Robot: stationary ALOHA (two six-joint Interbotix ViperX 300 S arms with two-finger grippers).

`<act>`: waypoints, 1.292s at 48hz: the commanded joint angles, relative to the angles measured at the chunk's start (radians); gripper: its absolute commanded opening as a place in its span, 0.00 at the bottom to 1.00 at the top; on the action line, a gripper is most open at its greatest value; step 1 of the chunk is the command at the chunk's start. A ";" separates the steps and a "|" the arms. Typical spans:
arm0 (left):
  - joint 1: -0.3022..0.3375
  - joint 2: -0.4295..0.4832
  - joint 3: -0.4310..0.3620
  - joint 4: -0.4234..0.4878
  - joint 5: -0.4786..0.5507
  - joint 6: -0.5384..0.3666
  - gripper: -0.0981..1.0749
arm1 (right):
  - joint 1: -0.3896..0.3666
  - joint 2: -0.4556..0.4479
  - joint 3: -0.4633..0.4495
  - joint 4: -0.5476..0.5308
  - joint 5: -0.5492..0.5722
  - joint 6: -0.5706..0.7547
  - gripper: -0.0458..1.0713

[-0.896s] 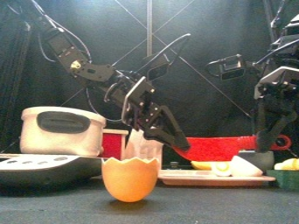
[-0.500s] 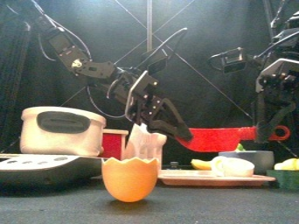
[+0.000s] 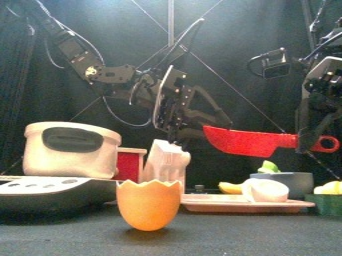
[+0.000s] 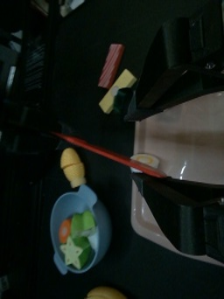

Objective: Drop knife

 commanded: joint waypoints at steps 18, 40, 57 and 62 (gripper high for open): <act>0.074 -0.124 0.080 -0.067 -0.080 0.012 0.81 | 0.026 -0.173 0.017 0.186 0.132 0.018 0.33; 0.067 -0.190 0.195 -0.064 -0.160 0.017 0.81 | 0.092 -0.163 0.055 0.436 0.173 0.018 0.34; 0.069 -0.215 0.232 -0.055 -0.204 0.017 0.81 | 0.063 -0.098 0.063 0.430 0.121 0.014 0.52; 0.069 -0.215 0.229 -0.057 -0.212 0.015 0.81 | 0.055 -0.086 0.058 0.423 0.121 0.014 0.61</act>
